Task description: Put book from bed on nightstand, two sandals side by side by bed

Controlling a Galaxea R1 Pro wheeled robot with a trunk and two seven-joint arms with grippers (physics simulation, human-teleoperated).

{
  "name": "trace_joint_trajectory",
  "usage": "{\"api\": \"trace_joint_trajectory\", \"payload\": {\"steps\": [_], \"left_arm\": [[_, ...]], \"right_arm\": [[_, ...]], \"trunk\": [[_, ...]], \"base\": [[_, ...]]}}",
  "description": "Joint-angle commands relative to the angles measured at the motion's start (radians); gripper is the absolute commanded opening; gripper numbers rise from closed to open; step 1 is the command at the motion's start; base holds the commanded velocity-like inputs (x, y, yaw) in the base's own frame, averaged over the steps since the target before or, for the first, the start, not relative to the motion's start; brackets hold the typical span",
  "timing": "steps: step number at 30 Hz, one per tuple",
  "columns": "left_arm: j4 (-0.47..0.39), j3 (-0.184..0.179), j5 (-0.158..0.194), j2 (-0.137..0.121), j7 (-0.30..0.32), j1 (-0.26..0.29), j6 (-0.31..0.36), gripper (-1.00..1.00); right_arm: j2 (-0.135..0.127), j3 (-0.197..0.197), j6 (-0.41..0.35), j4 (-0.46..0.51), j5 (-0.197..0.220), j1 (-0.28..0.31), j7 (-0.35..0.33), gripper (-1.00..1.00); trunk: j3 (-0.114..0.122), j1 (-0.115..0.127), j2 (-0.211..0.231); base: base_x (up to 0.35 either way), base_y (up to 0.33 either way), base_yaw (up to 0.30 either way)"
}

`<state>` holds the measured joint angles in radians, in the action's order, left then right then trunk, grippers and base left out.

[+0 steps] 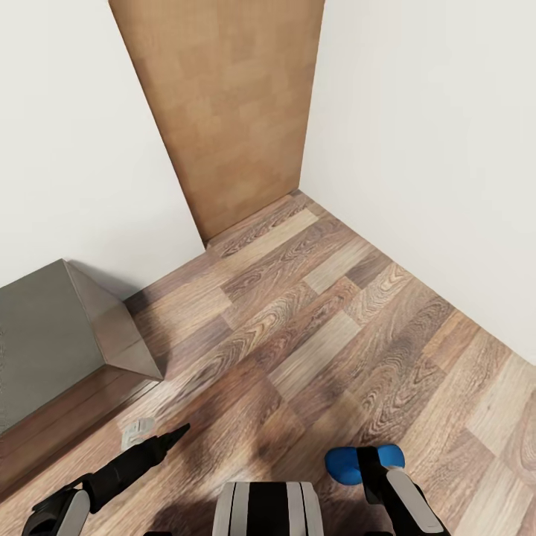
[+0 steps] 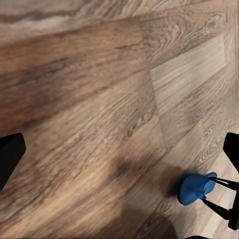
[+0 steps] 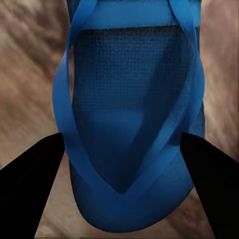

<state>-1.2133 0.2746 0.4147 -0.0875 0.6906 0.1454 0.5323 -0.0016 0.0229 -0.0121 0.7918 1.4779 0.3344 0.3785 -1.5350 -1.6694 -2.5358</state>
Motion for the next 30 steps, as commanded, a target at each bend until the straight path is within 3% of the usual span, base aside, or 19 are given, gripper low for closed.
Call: {"api": "trace_joint_trajectory", "payload": {"steps": [1,4,5,8,9,11,12,15,18,19,21,23,27,30], "left_arm": [[0.000,0.001,0.006,0.000,0.001,0.000,0.008,1.00],[0.000,0.001,0.006,0.000,0.001,0.000,0.008,1.00],[0.000,0.000,0.006,0.000,0.001,0.000,0.008,1.00],[0.000,0.000,0.006,0.002,0.001,0.000,0.008,1.00],[0.000,0.000,0.006,0.005,0.001,0.000,0.008,1.00],[0.000,0.000,0.006,0.010,0.002,0.000,0.008,1.00],[0.000,0.000,0.006,0.011,0.002,0.000,0.008,1.00],[-0.001,0.000,0.006,0.013,0.007,0.000,0.008,1.00],[-0.003,0.000,0.006,0.014,0.010,0.000,0.009,1.00],[-0.003,-0.002,0.006,0.014,0.011,0.000,0.010,1.00],[-0.003,-0.010,0.007,0.013,0.012,0.000,0.011,1.00],[-0.003,-0.018,0.007,0.013,0.012,0.000,0.012,1.00],[-0.002,-0.024,0.008,0.012,0.013,0.000,0.015,1.00],[-0.002,-0.025,0.009,0.012,0.013,0.000,0.016,1.00]], "right_arm": [[0.000,0.001,-0.002,0.003,0.005,0.000,0.007,-1.00],[0.000,-0.019,-0.011,0.010,-0.003,0.000,0.007,-1.00],[-0.002,-0.046,-0.013,0.016,-0.007,0.000,0.007,-1.00],[-0.012,-0.213,-0.028,0.066,-0.015,0.000,0.008,-1.00],[-0.029,-0.263,-0.046,0.089,-0.023,0.000,0.008,-1.00],[-0.091,-0.338,-0.106,0.116,-0.074,0.000,0.009,-1.00],[-0.107,-0.350,-0.125,0.120,-0.094,0.000,0.009,-1.00],[-0.190,-0.377,-0.259,0.129,-0.195,0.000,0.007,-1.00],[-0.298,-0.385,-0.355,0.114,-0.228,-0.001,0.004,-1.00],[-0.357,-0.387,-0.372,0.090,-0.234,-0.002,0.004,-1.00],[-0.409,-0.387,-0.382,0.067,-0.237,-0.003,0.004,-1.00],[-0.431,-0.388,-0.387,0.057,-0.239,-0.003,0.005,-1.00],[-0.447,-0.387,-0.398,0.061,-0.239,-0.003,0.005,-1.00],[-0.478,-0.379,-0.415,0.109,-0.241,-0.003,0.005,-1.00]], "trunk": [[0.003,0.001,0.000],[0.015,0.002,0.001],[0.019,0.002,0.001],[0.030,0.004,0.002],[0.034,0.004,0.002],[0.042,0.005,0.002],[0.046,0.006,0.003],[0.058,0.007,0.003],[0.069,0.008,0.004],[0.073,0.009,0.004],[0.081,0.010,0.005],[0.088,0.010,0.005],[0.104,0.012,0.006],[0.116,0.014,0.007]], "base": [[0.000,0.000,0.000],[0.000,0.000,0.000],[0.000,0.000,0.000],[0.000,0.000,0.000],[0.000,0.000,0.000],[0.000,0.000,0.000],[0.000,0.000,0.000],[0.000,0.000,0.000],[0.000,0.000,0.000],[0.000,0.000,0.000],[0.000,0.000,0.000],[0.000,0.000,0.000],[0.000,0.000,0.000],[0.000,0.000,0.000]]}}
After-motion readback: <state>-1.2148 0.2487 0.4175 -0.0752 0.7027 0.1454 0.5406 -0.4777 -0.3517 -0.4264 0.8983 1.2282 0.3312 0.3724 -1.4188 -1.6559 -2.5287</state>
